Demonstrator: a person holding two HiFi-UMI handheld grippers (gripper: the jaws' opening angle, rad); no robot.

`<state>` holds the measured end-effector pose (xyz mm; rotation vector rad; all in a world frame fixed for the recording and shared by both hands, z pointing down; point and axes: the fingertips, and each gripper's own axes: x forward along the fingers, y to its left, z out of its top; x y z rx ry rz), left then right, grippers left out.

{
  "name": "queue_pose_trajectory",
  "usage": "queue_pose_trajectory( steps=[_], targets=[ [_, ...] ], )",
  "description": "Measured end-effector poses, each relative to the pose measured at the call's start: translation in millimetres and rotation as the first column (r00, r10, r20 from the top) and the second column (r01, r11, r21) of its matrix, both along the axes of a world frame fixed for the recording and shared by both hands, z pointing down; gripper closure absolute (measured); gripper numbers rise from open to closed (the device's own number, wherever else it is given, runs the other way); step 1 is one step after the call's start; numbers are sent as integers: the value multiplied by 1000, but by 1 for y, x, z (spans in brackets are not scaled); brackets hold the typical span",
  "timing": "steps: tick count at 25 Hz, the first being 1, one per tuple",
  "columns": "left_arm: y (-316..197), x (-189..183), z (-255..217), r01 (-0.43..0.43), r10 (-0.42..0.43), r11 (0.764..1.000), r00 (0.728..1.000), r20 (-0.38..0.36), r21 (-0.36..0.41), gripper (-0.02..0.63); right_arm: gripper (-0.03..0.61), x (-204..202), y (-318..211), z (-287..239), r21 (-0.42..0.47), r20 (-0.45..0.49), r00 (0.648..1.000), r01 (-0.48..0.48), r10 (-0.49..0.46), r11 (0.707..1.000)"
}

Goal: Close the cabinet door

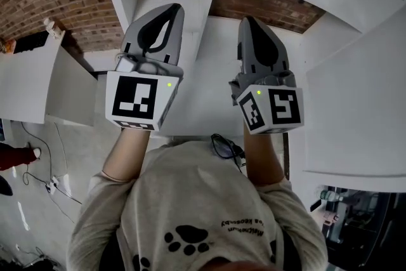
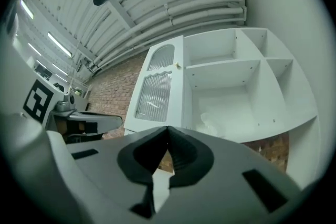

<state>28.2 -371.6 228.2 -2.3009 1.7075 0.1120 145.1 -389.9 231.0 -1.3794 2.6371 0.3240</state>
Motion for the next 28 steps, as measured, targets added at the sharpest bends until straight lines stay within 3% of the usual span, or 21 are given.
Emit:
queue_pose_trajectory(
  steps=[14,28],
  targets=[
    [26,-6,89,52,-54,988,998,-15,-146,604,569,-6,27,71,-74,-64,998,-5,0,997],
    [42,14,140,60,-59,982,998,8,-180,604,569,-2,38,133,-139,-101,994,19,-34,990]
  ],
)
